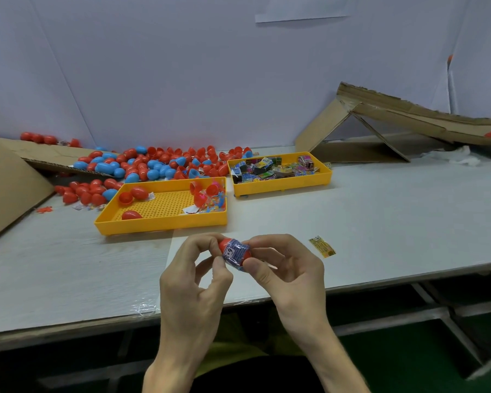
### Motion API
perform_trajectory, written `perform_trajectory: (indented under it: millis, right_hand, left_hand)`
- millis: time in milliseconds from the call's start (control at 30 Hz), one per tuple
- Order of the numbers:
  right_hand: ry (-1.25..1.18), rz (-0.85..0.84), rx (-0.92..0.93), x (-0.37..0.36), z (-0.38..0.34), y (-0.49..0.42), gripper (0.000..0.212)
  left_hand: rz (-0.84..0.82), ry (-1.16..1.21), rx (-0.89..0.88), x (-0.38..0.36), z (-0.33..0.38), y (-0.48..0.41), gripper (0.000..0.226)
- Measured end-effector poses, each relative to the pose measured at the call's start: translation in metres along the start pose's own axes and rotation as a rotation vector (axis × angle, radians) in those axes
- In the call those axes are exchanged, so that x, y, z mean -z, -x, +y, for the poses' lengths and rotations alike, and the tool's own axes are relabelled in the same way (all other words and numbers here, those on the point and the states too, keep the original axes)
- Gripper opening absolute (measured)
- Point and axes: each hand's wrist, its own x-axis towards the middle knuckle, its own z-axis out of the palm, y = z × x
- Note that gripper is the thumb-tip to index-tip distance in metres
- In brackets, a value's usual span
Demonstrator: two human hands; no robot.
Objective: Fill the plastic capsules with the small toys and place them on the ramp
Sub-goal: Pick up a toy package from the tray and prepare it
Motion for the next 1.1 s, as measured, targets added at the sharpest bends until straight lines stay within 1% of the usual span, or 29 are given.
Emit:
perform_trajectory:
  millis: [133,333,400,433,533,567,600,633,667,733,800,867,967,1100]
  right_hand:
    - [0.02,-0.004,0.002,0.0,-0.001,0.0,0.031]
    - [-0.001,-0.008,0.01,-0.001,-0.001,0.0,0.029]
    - [-0.003,-0.005,0.0,0.0,0.0,0.0,0.028]
    - [-0.002,-0.004,-0.001,0.0,0.001,0.0,0.027]
    - [-0.024,0.01,0.0,0.0,0.002,0.0,0.024]
    - [-0.03,0.018,0.0,0.001,0.002,0.0,0.023]
    - [-0.028,0.024,0.002,0.001,0.002,-0.001,0.024]
    - [-0.024,0.025,0.006,0.002,0.002,-0.001,0.024]
    - [-0.025,0.024,0.01,0.002,0.002,-0.001,0.024]
    - [-0.029,0.022,0.027,0.004,0.003,-0.002,0.024]
    - [-0.028,0.02,0.039,0.005,0.002,-0.002,0.024]
    - [-0.038,0.017,0.039,0.007,0.003,-0.003,0.024]
    - [-0.067,0.009,-0.012,0.009,0.004,-0.004,0.026]
    - [-0.149,-0.042,-0.074,0.012,0.006,-0.006,0.035]
  left_hand:
    - [0.006,0.054,0.042,0.0,0.0,0.0,0.009]
    - [0.025,0.078,0.09,-0.002,0.003,0.001,0.011]
    - [0.024,0.08,0.109,-0.003,0.001,0.002,0.005]
    - [0.024,0.083,0.113,-0.004,0.0,0.003,0.006]
    - [0.062,0.135,0.146,-0.003,-0.002,0.002,0.019]
    - [0.08,0.173,0.163,-0.002,-0.002,0.001,0.018]
    - [0.089,0.21,0.17,0.0,-0.003,0.0,0.011]
    - [0.08,0.244,0.183,0.002,-0.002,-0.001,0.003]
    - [0.062,0.258,0.192,0.003,-0.001,-0.002,0.009]
    - [-0.028,0.277,0.21,0.005,-0.001,-0.002,0.021]
    - [-0.096,0.279,0.216,0.007,0.0,-0.002,0.028]
    - [-0.135,0.273,0.19,0.01,-0.001,-0.002,0.03]
    - [-0.198,0.274,0.158,0.013,-0.002,-0.002,0.036]
    - [-0.257,0.268,0.148,0.016,0.001,-0.004,0.037]
